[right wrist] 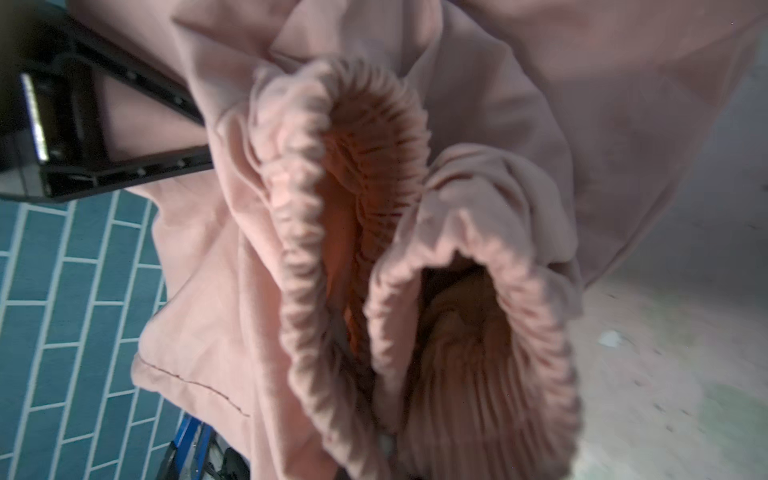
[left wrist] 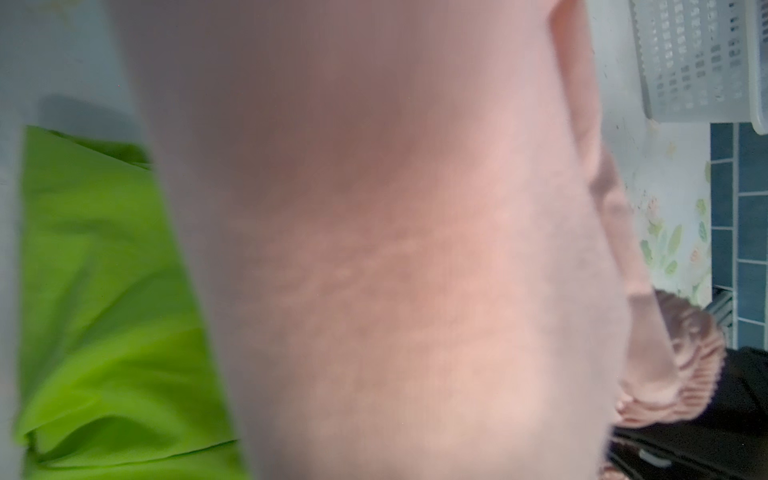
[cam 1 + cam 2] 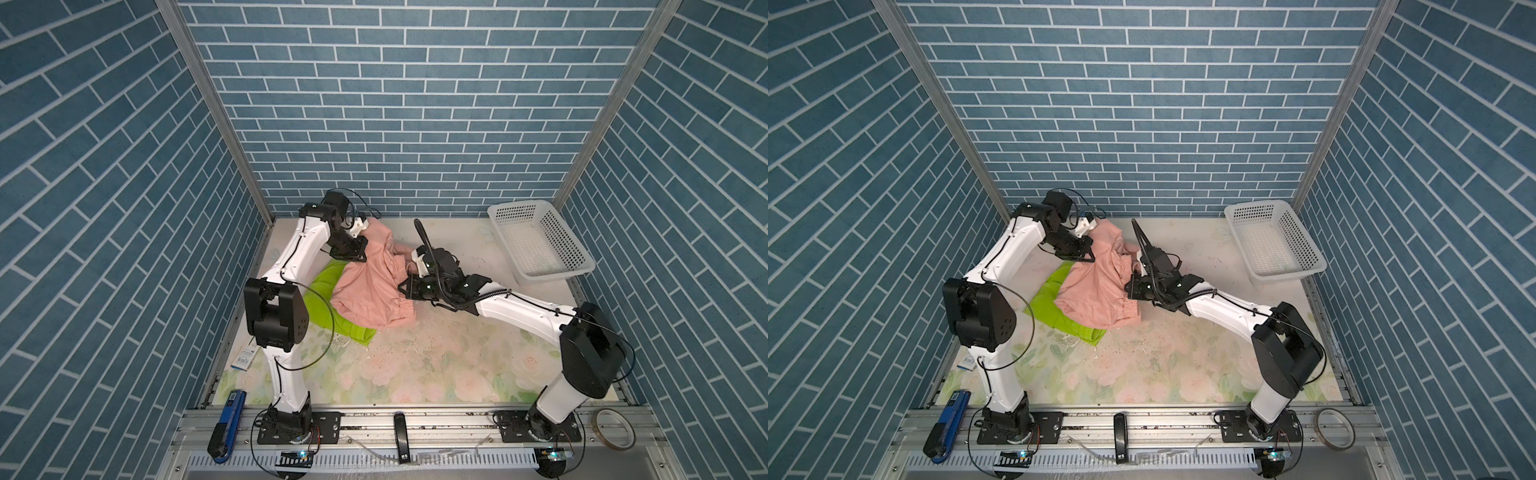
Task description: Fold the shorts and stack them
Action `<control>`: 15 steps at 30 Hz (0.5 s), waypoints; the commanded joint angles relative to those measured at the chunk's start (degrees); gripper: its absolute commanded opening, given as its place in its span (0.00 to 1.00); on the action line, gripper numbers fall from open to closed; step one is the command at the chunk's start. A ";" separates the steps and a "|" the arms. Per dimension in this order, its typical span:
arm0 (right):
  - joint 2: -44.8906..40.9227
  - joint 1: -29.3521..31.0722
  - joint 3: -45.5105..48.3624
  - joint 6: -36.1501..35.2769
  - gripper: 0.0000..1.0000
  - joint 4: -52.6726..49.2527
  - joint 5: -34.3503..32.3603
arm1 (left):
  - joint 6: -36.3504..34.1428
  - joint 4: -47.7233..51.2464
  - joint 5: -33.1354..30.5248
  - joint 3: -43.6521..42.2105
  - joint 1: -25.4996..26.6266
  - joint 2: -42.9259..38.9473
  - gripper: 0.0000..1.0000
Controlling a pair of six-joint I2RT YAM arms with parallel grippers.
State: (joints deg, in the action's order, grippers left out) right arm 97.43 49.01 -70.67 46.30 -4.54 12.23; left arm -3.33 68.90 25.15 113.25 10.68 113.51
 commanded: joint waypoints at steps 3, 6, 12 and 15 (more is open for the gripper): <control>7.30 2.34 -7.75 4.13 0.00 4.91 2.81 | -4.22 8.57 -2.33 5.22 -3.44 4.96 0.00; 11.03 3.01 -10.36 4.93 0.00 5.33 3.17 | -5.17 9.40 -3.83 5.73 -5.57 7.54 0.00; 15.03 3.71 -10.03 6.56 0.00 7.35 2.71 | -6.64 8.47 -6.82 4.21 -9.31 10.96 0.00; 17.00 3.70 -9.05 6.54 0.00 7.85 2.43 | -7.13 6.64 -8.56 2.84 -11.14 12.08 0.00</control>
State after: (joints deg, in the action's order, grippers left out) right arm 113.08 52.38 -79.96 51.22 1.17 14.35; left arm -8.71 76.18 19.49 116.88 1.19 125.32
